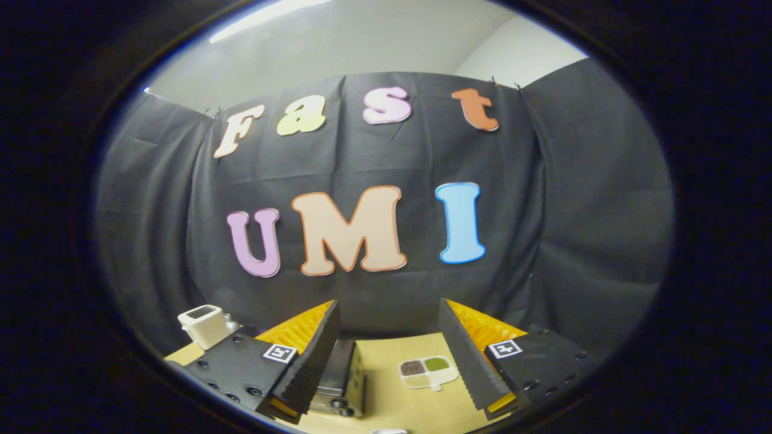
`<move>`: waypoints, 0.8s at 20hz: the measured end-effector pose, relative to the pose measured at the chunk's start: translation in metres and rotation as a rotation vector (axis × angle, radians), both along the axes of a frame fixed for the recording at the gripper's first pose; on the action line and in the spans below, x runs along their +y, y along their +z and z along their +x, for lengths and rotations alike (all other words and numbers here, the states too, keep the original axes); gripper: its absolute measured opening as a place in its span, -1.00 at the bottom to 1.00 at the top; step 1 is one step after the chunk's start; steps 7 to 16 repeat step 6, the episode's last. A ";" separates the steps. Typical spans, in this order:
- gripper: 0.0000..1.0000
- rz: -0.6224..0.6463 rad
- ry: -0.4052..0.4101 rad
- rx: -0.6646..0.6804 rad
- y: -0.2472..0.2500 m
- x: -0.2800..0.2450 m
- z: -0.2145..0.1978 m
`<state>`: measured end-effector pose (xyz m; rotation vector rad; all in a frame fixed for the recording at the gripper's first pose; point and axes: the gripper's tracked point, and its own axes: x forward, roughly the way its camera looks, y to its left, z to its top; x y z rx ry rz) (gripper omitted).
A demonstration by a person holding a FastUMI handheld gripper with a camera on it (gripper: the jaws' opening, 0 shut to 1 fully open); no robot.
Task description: Open the toaster oven, put the food inside, and close the toaster oven door.
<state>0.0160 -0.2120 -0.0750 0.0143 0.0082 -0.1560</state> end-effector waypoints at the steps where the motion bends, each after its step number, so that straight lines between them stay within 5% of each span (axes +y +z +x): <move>1: 0.98 -0.010 -0.017 -0.015 0.008 -0.016 -0.001; 6: 0.98 -0.044 -0.055 -0.043 0.023 -0.072 -0.019; 16: 0.98 -0.044 -0.055 -0.043 0.023 -0.072 -0.019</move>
